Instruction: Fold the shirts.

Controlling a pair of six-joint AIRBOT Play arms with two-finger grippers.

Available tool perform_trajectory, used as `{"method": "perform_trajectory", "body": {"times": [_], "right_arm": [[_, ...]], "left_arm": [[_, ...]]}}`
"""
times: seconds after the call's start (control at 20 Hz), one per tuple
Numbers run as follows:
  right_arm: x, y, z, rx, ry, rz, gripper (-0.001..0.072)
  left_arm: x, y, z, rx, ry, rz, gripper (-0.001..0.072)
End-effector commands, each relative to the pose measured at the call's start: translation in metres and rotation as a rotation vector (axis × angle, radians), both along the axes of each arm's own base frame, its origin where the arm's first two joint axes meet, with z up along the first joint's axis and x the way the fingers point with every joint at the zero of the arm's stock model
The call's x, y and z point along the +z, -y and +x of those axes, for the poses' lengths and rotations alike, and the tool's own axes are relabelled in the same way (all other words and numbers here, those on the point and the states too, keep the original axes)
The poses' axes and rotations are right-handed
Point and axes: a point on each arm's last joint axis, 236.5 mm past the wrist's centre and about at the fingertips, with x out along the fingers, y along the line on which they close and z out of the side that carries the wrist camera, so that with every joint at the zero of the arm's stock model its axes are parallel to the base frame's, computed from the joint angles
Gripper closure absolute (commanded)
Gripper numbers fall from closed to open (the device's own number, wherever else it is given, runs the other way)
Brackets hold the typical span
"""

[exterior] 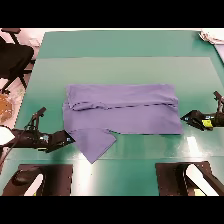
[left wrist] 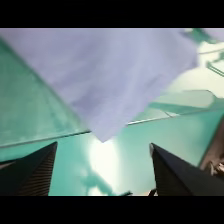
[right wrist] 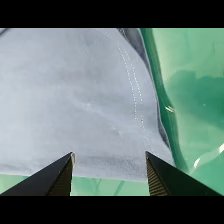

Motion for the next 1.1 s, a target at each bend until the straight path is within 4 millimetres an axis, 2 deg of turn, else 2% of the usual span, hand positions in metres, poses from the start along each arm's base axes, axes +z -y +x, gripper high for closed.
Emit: {"method": "perform_trajectory", "body": {"times": [0.0, 0.15, 0.35, 0.7, 1.05], "right_arm": [[-0.001, 0.000, 0.000, -0.003, -0.001, 0.002, 0.0191], [-0.001, 0.000, 0.000, -0.004, 0.000, 0.001, 0.0192], [0.000, 0.000, 0.002, -0.010, 0.009, 0.002, 0.0193], [0.000, 0.000, 0.002, -0.011, 0.010, 0.002, 0.0195], [0.000, 0.000, 0.002, -0.010, 0.010, 0.001, 0.0209]], "left_arm": [[-0.022, -0.008, 0.007, 0.138, -0.024, 0.071, 0.0010], [-0.040, -0.002, 0.011, 0.207, -0.030, 0.049, 0.0010], [-0.063, 0.002, 0.000, 0.243, -0.078, 0.039, 0.0010], [-0.066, 0.008, 0.020, 0.314, -0.010, -0.024, 0.0010], [-0.083, 0.014, 0.008, 0.358, -0.075, -0.071, 0.0011]]}}
